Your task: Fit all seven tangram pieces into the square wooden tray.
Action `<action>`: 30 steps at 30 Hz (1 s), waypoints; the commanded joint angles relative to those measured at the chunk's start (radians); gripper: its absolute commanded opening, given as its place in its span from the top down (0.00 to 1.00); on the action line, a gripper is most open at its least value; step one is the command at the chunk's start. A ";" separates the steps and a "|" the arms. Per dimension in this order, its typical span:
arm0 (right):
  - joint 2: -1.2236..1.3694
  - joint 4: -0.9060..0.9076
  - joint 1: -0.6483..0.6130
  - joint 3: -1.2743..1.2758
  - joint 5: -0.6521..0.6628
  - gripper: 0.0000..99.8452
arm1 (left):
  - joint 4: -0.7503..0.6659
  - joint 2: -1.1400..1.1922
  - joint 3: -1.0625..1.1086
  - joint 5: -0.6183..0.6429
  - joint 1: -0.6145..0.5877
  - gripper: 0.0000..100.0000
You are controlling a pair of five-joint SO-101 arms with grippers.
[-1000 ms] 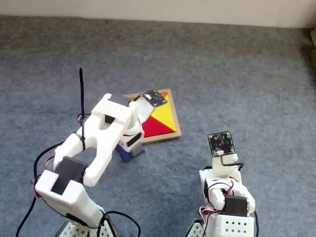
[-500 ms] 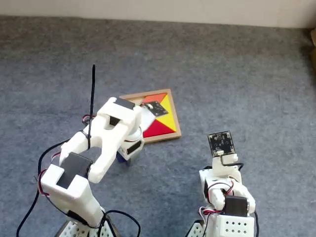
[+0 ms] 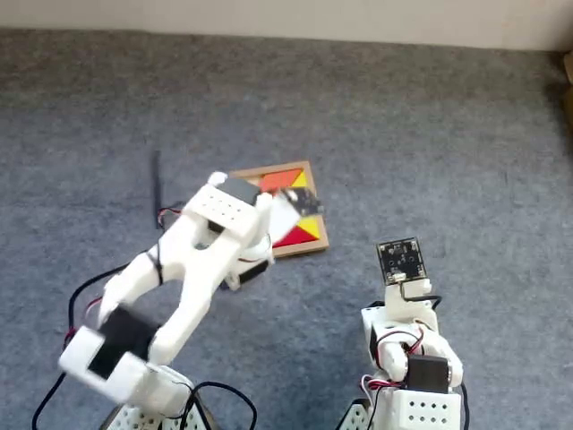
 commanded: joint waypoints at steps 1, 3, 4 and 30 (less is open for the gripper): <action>-0.013 0.002 0.012 0.067 0.012 0.99 | -0.018 -0.137 -0.099 0.003 -0.044 0.99; -0.013 0.002 0.012 0.067 0.012 0.99 | -0.084 -0.139 -0.111 0.003 -0.077 0.99; -0.013 0.002 0.012 0.067 0.012 0.99 | -0.127 -0.139 -0.108 0.003 -0.094 0.99; -0.013 0.002 0.012 0.067 0.012 0.99 | -0.681 0.311 -0.294 0.189 -0.203 0.99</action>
